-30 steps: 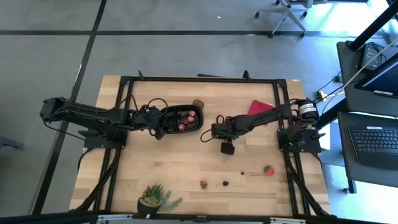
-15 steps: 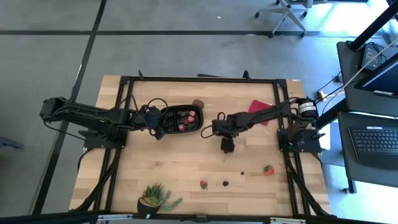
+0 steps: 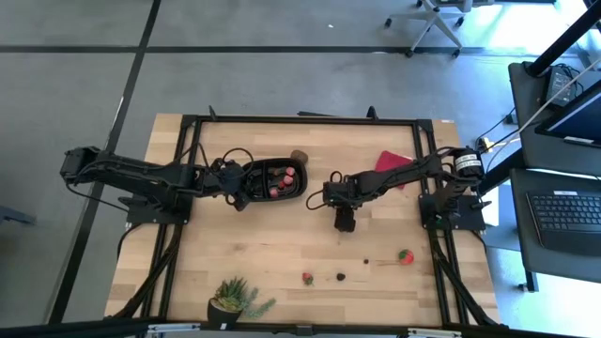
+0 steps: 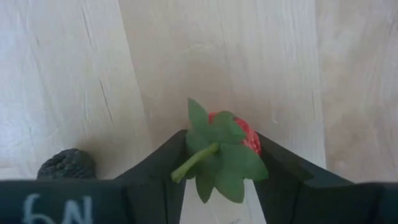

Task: Pick and placing Produce into tupperware
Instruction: Put the red strawberry into the black bin

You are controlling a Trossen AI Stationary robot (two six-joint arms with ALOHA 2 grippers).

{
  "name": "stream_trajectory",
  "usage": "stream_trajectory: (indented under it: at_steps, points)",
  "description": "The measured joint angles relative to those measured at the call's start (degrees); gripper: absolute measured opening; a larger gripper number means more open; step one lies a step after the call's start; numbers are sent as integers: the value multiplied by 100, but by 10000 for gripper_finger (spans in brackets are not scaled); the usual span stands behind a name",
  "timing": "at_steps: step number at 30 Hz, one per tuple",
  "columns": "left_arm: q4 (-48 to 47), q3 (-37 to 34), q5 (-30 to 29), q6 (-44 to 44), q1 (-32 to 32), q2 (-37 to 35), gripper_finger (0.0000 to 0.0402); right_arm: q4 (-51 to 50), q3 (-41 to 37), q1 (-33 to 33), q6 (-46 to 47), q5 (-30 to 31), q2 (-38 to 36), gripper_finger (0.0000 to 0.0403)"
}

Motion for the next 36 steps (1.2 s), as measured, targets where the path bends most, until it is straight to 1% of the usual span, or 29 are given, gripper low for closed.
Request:
stream_trajectory:
  at_steps: [7,11,14,17,21,25,28,32,34,36]
  points:
    - [0,0,0,0,0,0,179,27,-5,0,2,5,11,158]
    - [0,0,0,0,0,0,179,-34,69,0,-1,8,26,152]
    - [0,0,0,1,-1,0,179,-214,321,-2,-112,39,65,150]
    - [-2,0,0,0,-1,0,179,-44,758,-25,-287,241,70,154]
    - [-2,1,-1,1,0,0,179,27,1337,-62,-543,202,63,155]
    - [-1,0,-2,2,-1,0,179,517,1825,-149,-995,165,59,152]
    - [2,0,-2,0,0,0,179,1339,1985,-268,-1336,151,125,155]
    - [1,0,-2,-1,0,-2,179,2442,2065,-487,-1476,106,371,157]
    - [0,0,0,-2,-2,0,179,2709,2065,-604,-1471,66,537,156]
    - [-2,0,0,-2,0,-2,179,2703,2061,-709,-1358,66,677,155]
